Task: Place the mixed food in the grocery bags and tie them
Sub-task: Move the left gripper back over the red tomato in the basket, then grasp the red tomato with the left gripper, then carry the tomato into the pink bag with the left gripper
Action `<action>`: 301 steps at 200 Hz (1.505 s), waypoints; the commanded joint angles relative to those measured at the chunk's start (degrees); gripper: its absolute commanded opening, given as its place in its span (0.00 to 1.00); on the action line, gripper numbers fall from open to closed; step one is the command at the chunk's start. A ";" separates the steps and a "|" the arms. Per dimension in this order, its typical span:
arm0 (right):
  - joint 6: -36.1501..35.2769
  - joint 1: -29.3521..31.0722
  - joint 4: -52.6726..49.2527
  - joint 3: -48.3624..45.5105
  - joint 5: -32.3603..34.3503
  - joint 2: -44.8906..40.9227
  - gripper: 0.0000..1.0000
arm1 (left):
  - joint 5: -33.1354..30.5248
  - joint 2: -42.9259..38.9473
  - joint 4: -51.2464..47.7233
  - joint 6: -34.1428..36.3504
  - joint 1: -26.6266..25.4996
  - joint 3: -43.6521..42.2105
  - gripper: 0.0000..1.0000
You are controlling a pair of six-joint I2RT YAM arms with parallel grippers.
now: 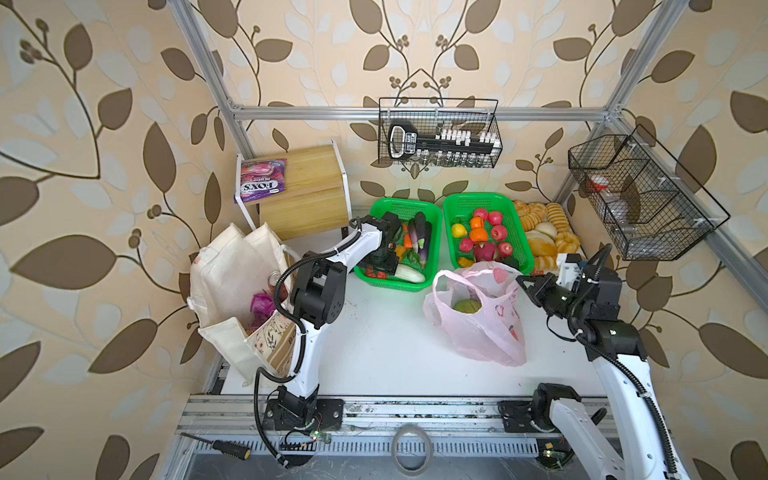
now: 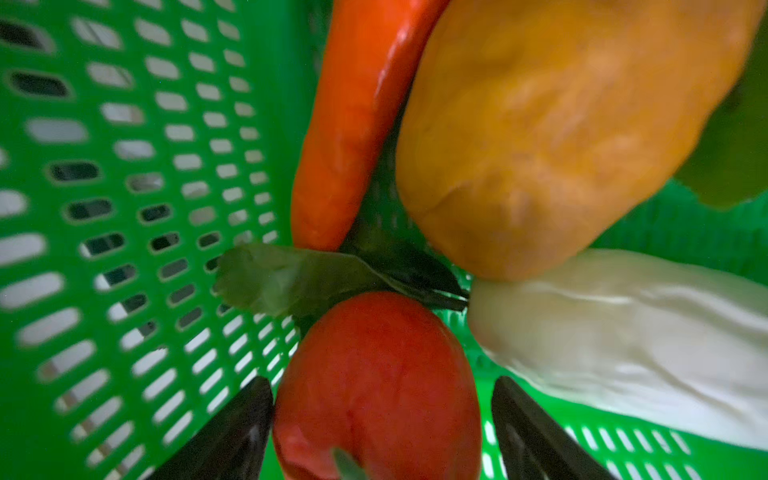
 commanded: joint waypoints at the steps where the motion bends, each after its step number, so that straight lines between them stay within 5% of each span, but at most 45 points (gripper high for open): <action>1: 0.60 0.32 0.91 0.63 -0.93 -0.69 0.00 | -1.46 0.20 -1.81 1.09 0.47 2.24 0.82; 25: 0.58 0.39 0.87 0.45 -1.05 -0.65 0.00 | -0.99 0.62 -1.79 1.63 0.48 2.46 0.82; 68: 0.81 0.51 1.01 0.19 -0.69 -0.84 0.00 | 1.40 -2.89 -2.95 2.55 0.50 2.83 0.60; 129: 2.08 0.56 2.48 -1.13 -1.07 -0.48 0.00 | 5.34 -17.98 0.45 1.75 0.47 -1.38 0.60; 180: 2.05 0.56 2.61 -1.13 -0.97 -0.55 0.00 | 16.50 -31.22 7.99 -0.43 0.47 -10.76 0.56; 249: 2.60 0.74 3.45 -1.35 -0.79 -0.18 0.00 | 37.17 -51.63 29.30 -10.53 -1.94 -37.30 0.47; 301: 3.12 1.18 4.33 -1.57 -0.72 0.49 0.00 | 38.22 -51.29 31.95 -11.19 -11.00 -38.59 0.47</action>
